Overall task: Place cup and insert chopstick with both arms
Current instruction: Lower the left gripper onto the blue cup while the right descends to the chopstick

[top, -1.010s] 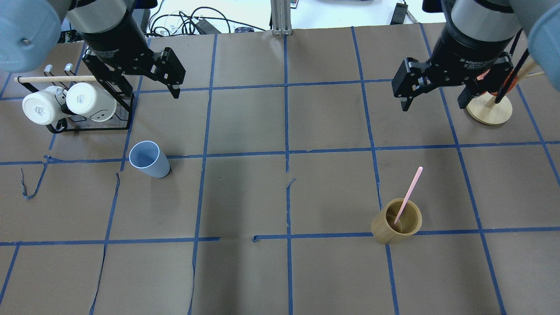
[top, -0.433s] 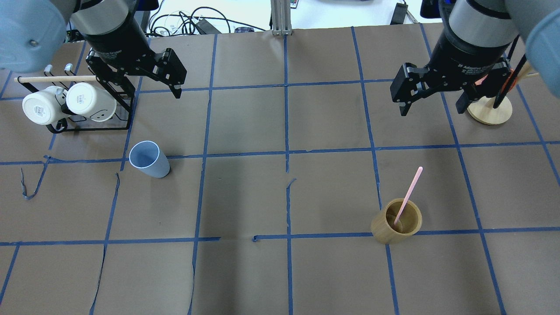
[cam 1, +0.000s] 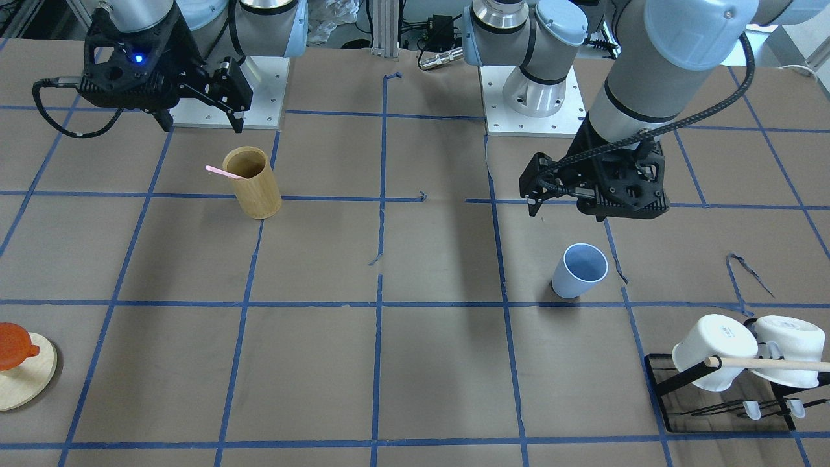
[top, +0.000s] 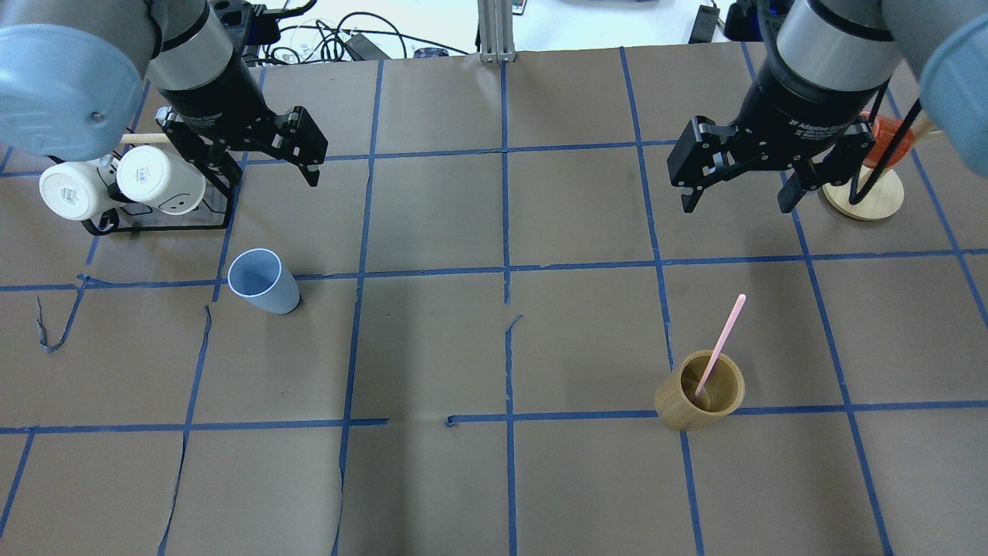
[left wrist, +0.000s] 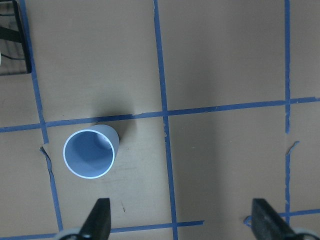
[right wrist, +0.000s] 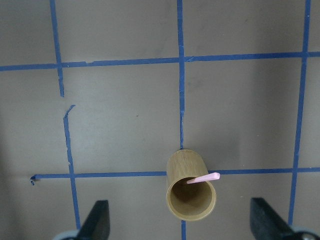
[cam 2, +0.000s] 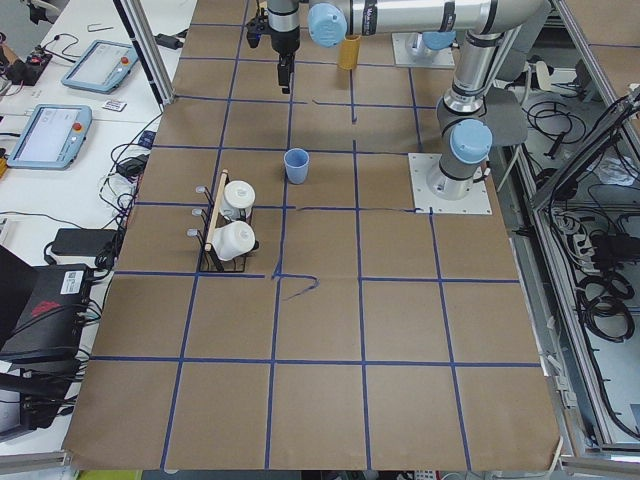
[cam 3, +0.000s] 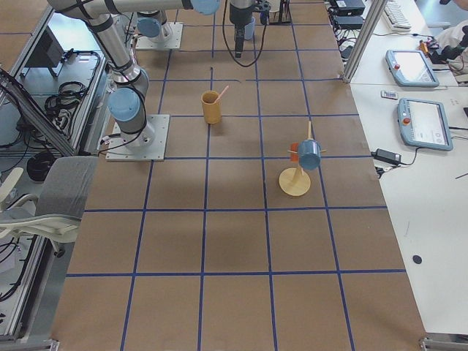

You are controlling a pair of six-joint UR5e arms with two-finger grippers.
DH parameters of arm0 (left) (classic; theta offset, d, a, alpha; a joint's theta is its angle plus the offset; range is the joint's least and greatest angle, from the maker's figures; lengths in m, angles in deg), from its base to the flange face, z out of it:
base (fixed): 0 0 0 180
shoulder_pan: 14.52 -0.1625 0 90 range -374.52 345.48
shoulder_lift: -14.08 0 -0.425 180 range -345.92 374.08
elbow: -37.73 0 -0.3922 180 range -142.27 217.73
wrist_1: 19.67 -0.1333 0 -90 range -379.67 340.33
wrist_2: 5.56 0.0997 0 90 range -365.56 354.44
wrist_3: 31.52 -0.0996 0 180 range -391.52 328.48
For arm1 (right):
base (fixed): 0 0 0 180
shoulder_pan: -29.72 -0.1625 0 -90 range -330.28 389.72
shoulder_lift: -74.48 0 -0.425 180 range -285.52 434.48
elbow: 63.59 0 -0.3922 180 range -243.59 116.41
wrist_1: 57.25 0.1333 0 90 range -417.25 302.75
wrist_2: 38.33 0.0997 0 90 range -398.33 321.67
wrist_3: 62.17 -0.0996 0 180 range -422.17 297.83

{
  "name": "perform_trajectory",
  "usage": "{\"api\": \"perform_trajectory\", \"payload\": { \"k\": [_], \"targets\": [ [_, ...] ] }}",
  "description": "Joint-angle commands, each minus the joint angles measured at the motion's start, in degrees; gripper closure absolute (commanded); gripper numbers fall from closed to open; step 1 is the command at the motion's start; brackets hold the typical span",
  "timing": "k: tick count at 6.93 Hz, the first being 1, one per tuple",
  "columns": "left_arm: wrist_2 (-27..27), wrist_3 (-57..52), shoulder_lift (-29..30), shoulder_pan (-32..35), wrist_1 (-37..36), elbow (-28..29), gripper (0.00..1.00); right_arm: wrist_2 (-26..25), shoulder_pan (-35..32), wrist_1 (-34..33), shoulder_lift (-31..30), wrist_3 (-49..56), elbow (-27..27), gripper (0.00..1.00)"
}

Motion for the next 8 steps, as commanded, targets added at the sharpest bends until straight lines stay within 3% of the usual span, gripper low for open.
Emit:
{"api": "perform_trajectory", "payload": {
  "k": [1,3,5,6,8],
  "targets": [
    [0.3,-0.5,0.5,-2.9,-1.4,0.2,0.00,0.1,0.2,0.5,0.4,0.5,-3.1,0.00],
    [0.4,0.2,4.9,-4.5,-2.6,-4.8,0.02,-0.2,0.6,-0.4,-0.2,0.6,-9.8,0.00],
    [0.3,5.6,6.2,-4.5,-6.1,-11.9,0.02,-7.7,0.6,-2.3,-0.6,0.5,-13.3,0.03],
    [0.8,3.8,7.0,-4.9,-10.1,-14.1,0.02,-7.7,0.6,-3.7,-2.3,0.2,-15.9,0.03],
    [7.4,2.9,8.3,-4.9,-16.5,-15.1,0.04,-7.8,0.6,-10.8,-5.2,0.2,-23.3,0.02]
  ]
}}
